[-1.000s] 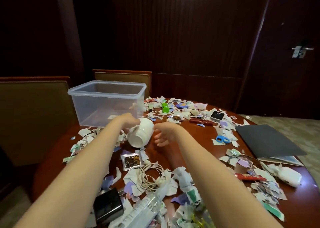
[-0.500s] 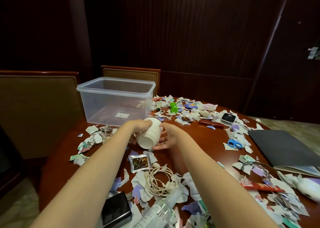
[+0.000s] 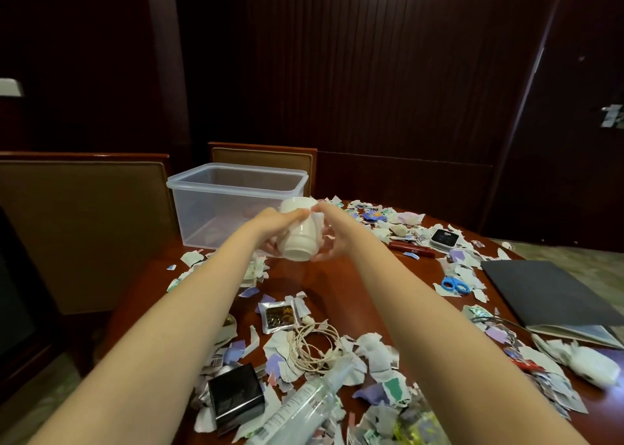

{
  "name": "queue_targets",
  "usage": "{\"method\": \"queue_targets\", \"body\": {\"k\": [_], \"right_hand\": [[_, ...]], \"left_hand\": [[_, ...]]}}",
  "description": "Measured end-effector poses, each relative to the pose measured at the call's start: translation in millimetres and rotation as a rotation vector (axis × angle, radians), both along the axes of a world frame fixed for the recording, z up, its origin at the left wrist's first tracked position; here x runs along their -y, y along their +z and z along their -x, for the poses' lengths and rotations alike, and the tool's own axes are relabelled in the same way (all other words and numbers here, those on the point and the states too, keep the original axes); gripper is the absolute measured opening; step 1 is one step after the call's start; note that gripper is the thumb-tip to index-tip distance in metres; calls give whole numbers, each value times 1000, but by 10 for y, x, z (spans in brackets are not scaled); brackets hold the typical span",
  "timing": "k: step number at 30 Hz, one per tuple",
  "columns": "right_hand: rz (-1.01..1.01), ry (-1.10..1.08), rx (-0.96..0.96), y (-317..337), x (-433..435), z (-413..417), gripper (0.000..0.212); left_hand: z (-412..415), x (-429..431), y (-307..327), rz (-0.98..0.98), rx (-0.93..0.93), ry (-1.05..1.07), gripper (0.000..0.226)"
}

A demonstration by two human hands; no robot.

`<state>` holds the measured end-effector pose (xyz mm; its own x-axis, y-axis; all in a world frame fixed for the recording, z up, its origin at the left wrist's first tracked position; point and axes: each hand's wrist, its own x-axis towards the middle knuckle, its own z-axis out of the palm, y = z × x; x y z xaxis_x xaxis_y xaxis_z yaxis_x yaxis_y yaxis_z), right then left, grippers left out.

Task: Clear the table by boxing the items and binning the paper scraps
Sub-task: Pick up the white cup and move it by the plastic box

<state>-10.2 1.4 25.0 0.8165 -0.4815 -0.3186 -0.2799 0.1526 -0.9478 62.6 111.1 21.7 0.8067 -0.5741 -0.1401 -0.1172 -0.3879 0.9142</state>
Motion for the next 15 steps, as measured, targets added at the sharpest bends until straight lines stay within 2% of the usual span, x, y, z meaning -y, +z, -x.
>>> {"method": "queue_targets", "body": {"k": [6, 9, 12, 15], "right_hand": [[148, 49, 171, 146, -257, -119, 38], [176, 85, 221, 149, -484, -219, 34], [218, 139, 281, 139, -693, -371, 45], [287, 216, 288, 161, -911, -481, 46]], "left_hand": [[-116, -260, 100, 59, 223, 112, 63], [-179, -437, 139, 73, 275, 190, 62], [-284, -621, 159, 62, 310, 248, 75], [-375, -816, 134, 10, 372, 303, 93]]}}
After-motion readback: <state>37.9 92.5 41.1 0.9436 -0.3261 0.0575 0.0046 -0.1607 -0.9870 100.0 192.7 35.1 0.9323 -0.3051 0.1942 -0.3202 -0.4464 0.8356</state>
